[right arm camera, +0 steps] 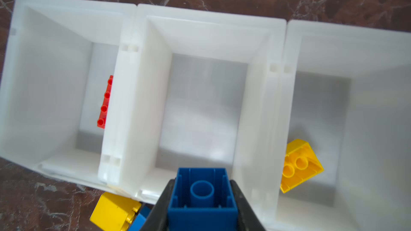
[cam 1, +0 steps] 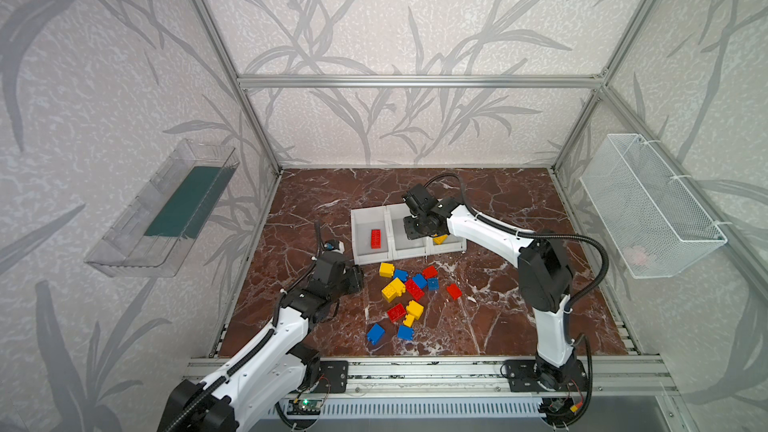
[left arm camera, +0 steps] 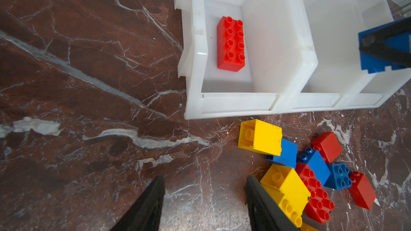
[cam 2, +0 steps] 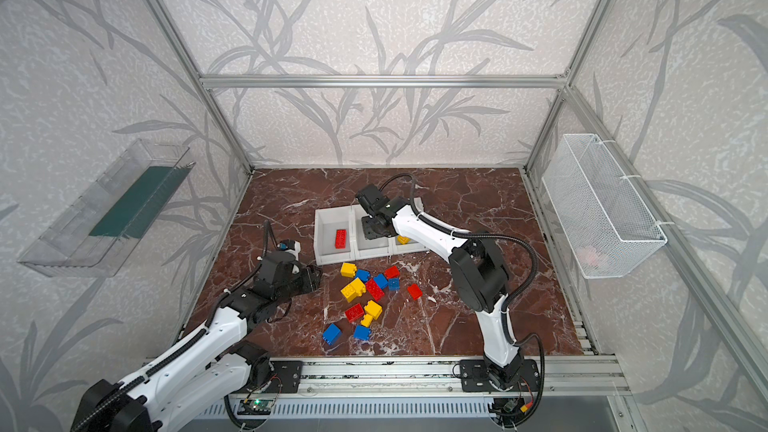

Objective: Sort the legos into containers by color
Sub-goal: 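Carry the blue brick into the middle bin compartment and release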

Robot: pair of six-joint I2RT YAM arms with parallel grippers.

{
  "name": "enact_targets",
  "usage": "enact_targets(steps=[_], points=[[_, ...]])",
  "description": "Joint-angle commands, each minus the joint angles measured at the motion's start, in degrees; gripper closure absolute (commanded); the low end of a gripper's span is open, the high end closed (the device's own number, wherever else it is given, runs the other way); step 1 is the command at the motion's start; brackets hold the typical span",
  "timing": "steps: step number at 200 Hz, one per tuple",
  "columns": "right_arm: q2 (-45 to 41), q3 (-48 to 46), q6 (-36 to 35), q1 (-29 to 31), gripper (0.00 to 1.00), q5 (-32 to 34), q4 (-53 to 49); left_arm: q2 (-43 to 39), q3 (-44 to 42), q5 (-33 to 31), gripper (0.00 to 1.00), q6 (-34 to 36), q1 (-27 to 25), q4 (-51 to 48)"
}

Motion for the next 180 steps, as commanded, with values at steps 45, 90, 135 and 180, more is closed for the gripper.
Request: enact_targets(steps=[45, 90, 135, 180], points=[[-2.49, 1.3, -1.52, -0.2, 0.3, -2.13, -2.71, -0.36, -0.59, 1.67, 0.39, -0.24, -1.39, -0.22], [-12.33, -9.48, 0.92, -0.11, 0.29, -4.01, 1.32, -0.47, -0.55, 2.84, 0.39, 0.18, -3.31, 0.07], [-26.84, -26.77, 3.63, -0.1, 0.28, -2.86, 3.32, 1.45, -0.06, 4.25, 0.39, 1.28, -6.32, 0.42], [-38.12, -40.94, 6.59, -0.11, 0.28, -1.76, 2.49, 6.61, 2.14, 6.38, 0.37, 3.91, -8.67, 0.87]])
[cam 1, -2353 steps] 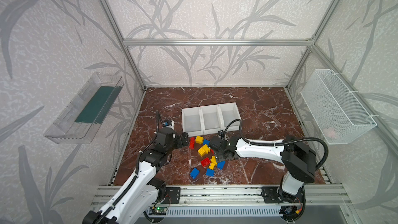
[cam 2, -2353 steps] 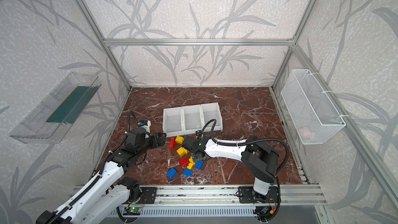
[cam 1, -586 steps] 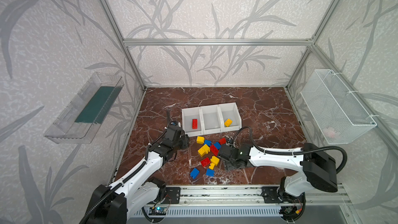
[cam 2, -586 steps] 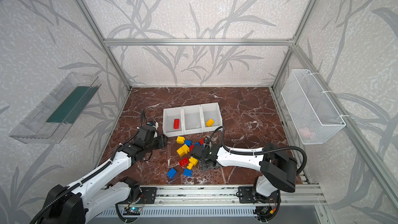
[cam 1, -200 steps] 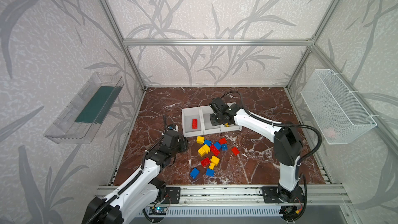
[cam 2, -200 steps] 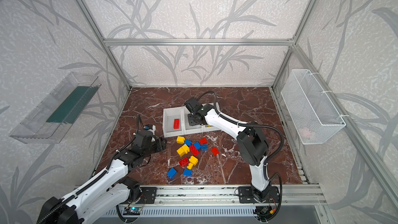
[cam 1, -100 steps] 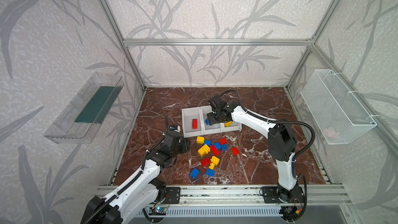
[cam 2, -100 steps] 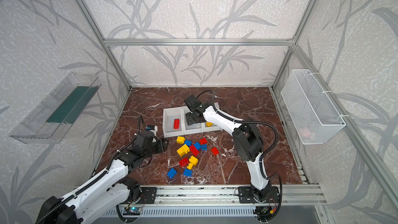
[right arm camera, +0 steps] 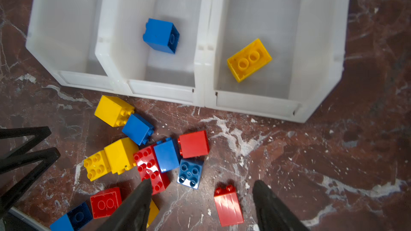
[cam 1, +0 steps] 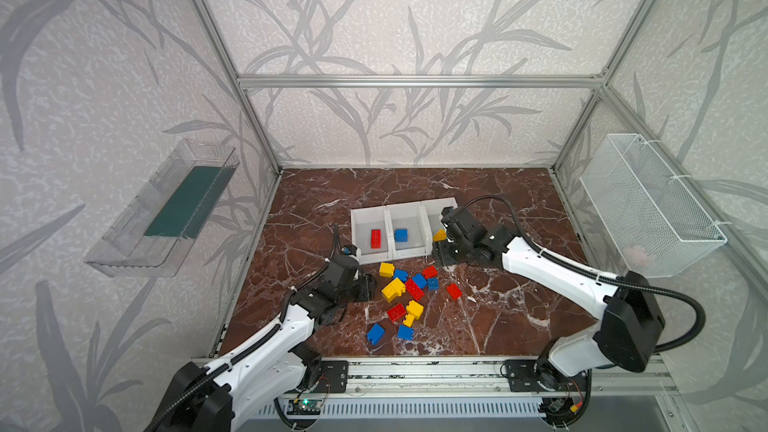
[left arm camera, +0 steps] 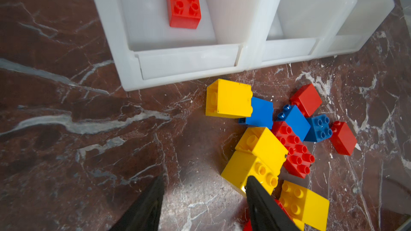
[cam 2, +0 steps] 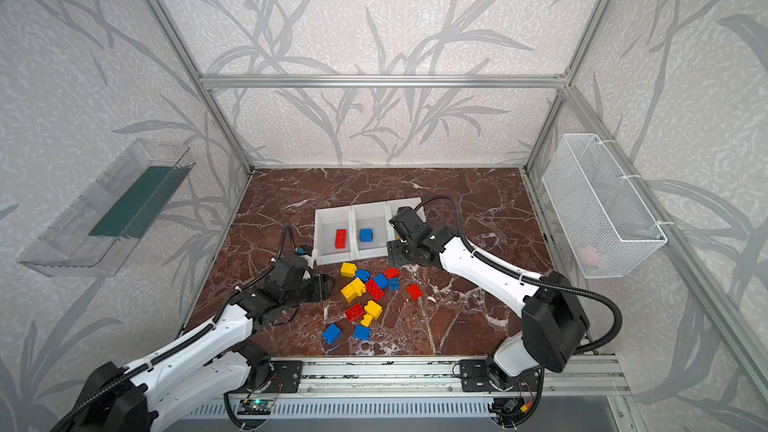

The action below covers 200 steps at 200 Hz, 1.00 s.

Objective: Sort the legos into containers by color
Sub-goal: 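Carry the blue brick into the middle bin compartment and release, then draw the right gripper back from the bin toward the pile, then lower the left gripper onto a yellow 2x2 brick and close it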

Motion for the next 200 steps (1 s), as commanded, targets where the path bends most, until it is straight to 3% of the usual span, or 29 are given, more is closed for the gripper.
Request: enact_targets(steps=[1, 78, 151, 200], points=[[-4.57, -5.39, 2.55, 0.06, 0.28, 0.77, -0.75, 2.36, 2.15, 1.74, 0.37, 2.25, -1.18, 0.64], [-13.21, -16.44, 3.96, 0.06, 0.27, -1.16, 0.78, 9.07, 9.24, 3.45, 0.36, 10.35, -4.9, -3.95], [-13.81, -16.95, 0.93, -0.03, 0.27, -2.25, -0.4, 18.65, 13.98, 5.11, 0.35, 16.46, -8.38, -4.35], [-13.23, -16.95, 4.81, -0.03, 0.27, -0.84, 0.12, 22.55, 15.65, 6.34, 0.37, 19.3, -9.06, -6.62]])
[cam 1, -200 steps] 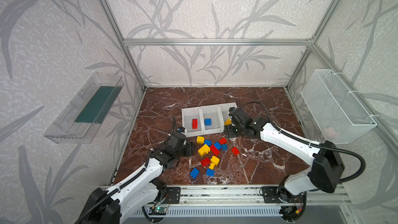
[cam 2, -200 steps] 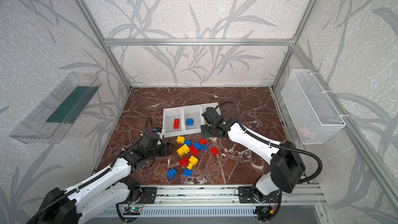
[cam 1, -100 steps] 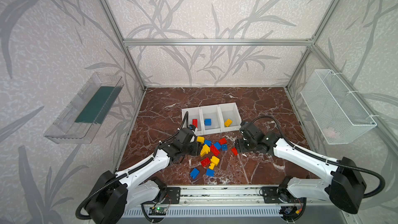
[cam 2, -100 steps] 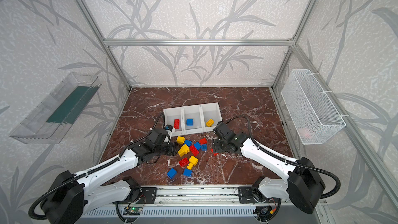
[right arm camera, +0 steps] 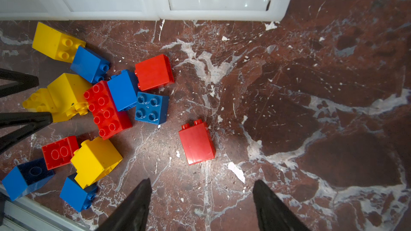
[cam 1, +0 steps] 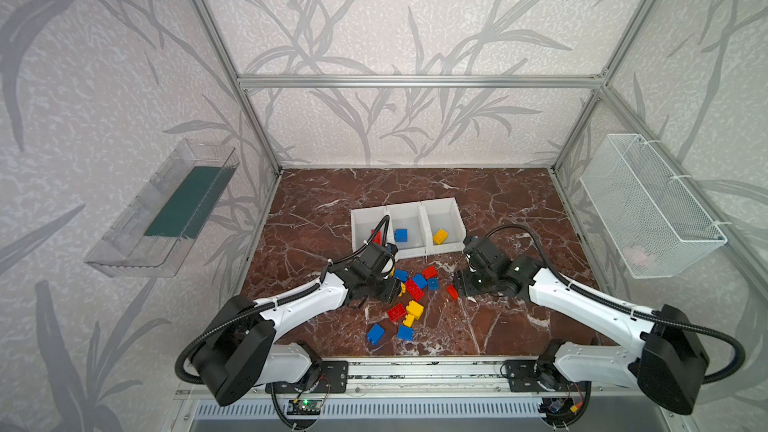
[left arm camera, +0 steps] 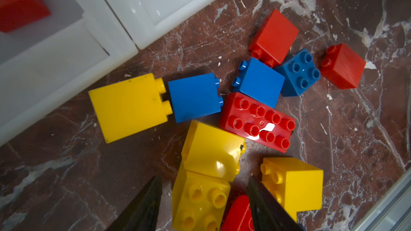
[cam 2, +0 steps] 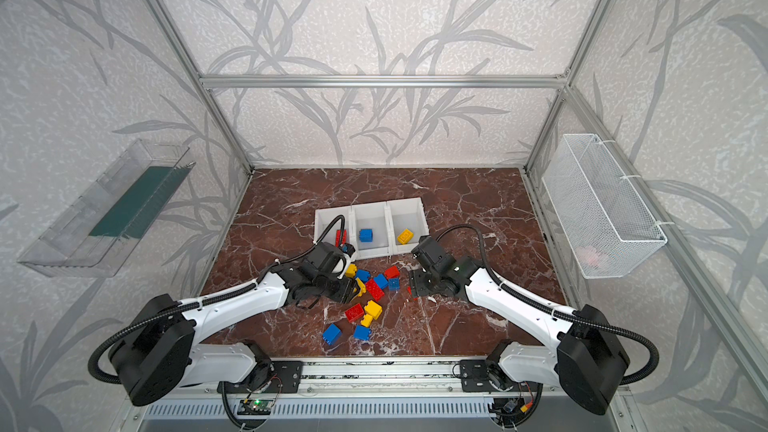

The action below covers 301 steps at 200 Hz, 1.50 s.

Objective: Sort the legos into containers by color
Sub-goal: 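Lower the left gripper onto a yellow 2x2 brick and close it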

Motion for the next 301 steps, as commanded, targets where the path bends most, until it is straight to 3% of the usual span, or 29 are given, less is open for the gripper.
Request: enact_targets(steps=[1, 49, 98, 127, 152, 179, 301], points=[[-0.48, -0.34, 2.1, -0.03, 0.27, 0.96, -0.05, 1.08, 1.26, 1.03, 0.38, 2.88, -0.44, -2.39], [-2.2, -0.18, 4.11, -0.03, 0.27, 3.77, -2.52, 0.45, -0.09, 1.47, 0.45, 3.04, -0.91, -0.94], [-3.67, -0.37, 5.24, -0.03, 0.27, 5.33, -5.01, 2.74, -0.5, 1.46, 0.6, 2.82, -1.11, 0.36], [-5.2, -0.82, 6.68, -0.03, 0.27, 6.25, -5.85, 2.69, -0.05, 1.97, 0.61, 3.12, -1.19, -0.28], [-6.19, -1.46, 6.92, -0.03, 0.27, 6.98, -5.46, 1.64, -0.05, 1.14, 0.52, 2.46, -1.49, -1.24], [-6.42, -1.48, 6.88, -0.03, 0.27, 7.17, -5.61, 0.91, -0.49, 0.77, 0.52, 1.91, -1.65, -1.32], [-6.49, 0.02, 5.8, -0.03, 0.28, 7.95, -7.2, 0.6, 0.9, 1.31, 0.69, 1.6, -2.15, -3.76]])
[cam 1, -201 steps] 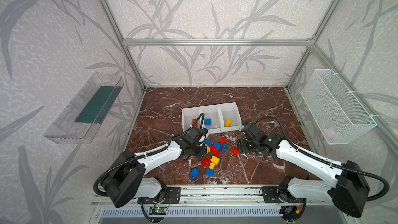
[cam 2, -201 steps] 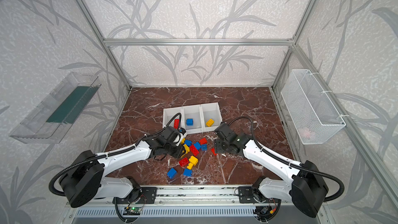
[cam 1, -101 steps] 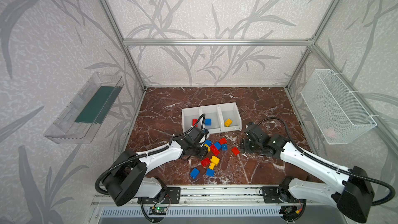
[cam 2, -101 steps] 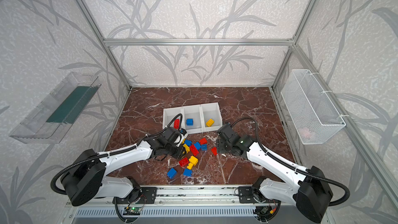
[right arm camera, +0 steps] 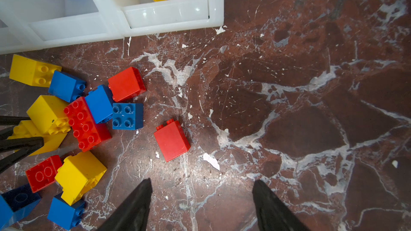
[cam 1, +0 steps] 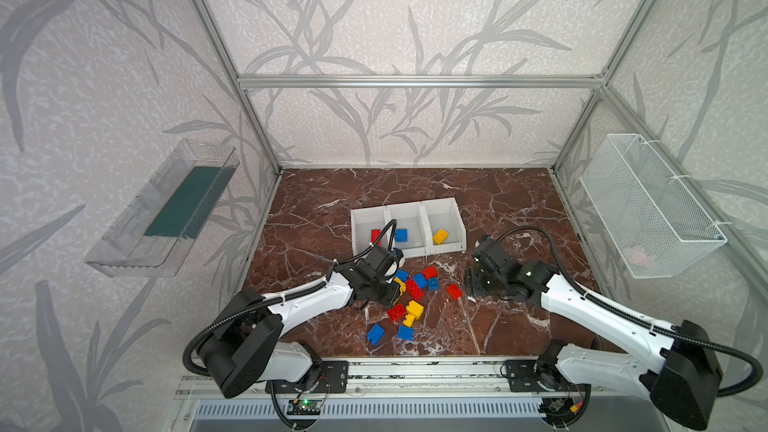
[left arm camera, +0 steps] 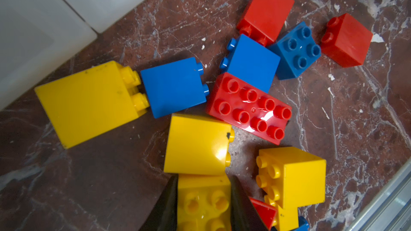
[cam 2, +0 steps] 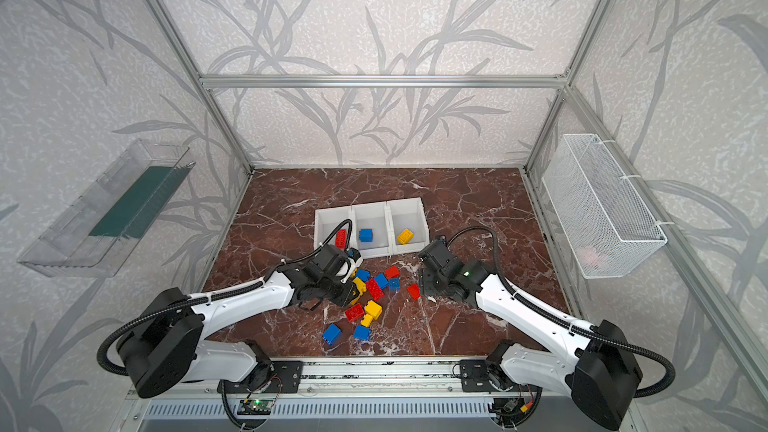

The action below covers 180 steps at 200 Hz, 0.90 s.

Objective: Sort the legos into containers by color
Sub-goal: 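Lower the left gripper onto a yellow 2x2 brick and close it, then carry the yellow brick into the compartment nearest the right arm and release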

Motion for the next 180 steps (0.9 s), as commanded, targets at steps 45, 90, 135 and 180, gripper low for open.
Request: enact_targets(steps=[45, 90, 135, 180], points=[[-5.43, -0.23, 0.19, -0.03, 0.28, 2.97, -1.92, -4.42, 5.97, 0.02, 0.71, 0.0, -0.38, -5.24], [-8.85, -0.31, 0.05, -0.3, 0.28, 4.03, -3.1, -0.85, 13.12, 1.09, 0.71, -0.28, -0.38, 1.45], [-11.24, -0.88, -0.1, -0.38, 0.28, 3.68, -4.54, 11.08, 26.09, 1.55, 0.71, 1.49, -0.38, 2.56], [-15.88, -1.98, 0.51, -0.38, 0.28, 4.08, -6.88, 22.3, 37.49, -0.4, 0.71, 2.29, -0.38, 2.86]])
